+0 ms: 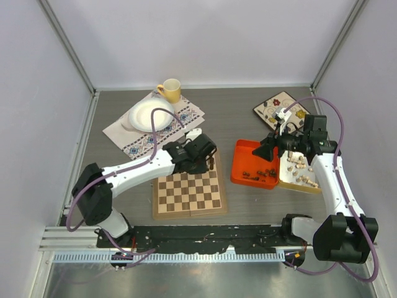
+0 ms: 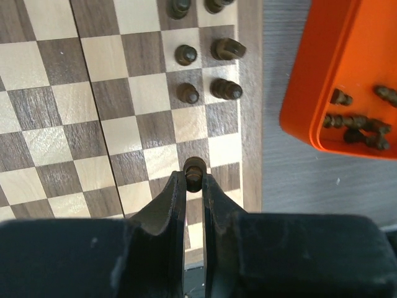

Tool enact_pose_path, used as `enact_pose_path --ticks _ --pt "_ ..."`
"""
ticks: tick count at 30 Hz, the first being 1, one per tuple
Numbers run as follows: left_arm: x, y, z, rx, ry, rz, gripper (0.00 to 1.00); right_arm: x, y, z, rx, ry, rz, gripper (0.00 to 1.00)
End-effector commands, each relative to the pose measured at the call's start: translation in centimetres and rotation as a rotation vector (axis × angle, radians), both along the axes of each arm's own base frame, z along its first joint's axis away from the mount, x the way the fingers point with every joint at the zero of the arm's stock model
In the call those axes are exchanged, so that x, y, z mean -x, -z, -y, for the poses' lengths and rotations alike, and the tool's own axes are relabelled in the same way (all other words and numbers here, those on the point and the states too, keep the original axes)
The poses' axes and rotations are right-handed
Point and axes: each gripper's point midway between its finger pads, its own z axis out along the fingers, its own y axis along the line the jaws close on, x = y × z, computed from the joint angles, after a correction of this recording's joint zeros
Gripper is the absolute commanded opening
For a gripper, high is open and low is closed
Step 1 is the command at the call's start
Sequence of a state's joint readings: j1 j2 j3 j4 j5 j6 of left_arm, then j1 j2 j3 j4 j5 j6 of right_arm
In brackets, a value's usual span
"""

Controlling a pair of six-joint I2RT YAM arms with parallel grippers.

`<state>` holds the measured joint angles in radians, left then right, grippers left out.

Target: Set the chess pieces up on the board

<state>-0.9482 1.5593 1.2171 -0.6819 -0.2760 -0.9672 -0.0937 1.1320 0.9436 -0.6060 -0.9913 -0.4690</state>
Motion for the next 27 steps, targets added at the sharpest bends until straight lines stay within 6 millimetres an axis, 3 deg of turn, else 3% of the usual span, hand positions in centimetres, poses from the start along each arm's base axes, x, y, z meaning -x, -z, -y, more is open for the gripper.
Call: enact_pose_path --ticks 1,13,27 --pt "-1.3 0.4 -0.2 -0.054 -0.090 0.015 0.00 0.2 -1.1 -0.2 -0.019 -0.029 0.067 0.71" --pt "-1.5 2.6 1.7 -0.094 -0.085 0.019 0.00 0.3 -1.0 -0.3 -0.027 -0.032 0.058 0.71" --pt "-1.8 4.3 2.0 -0.185 -0.090 0.051 0.02 0.4 -0.9 -0.3 -0.030 -0.035 0.055 0.71"
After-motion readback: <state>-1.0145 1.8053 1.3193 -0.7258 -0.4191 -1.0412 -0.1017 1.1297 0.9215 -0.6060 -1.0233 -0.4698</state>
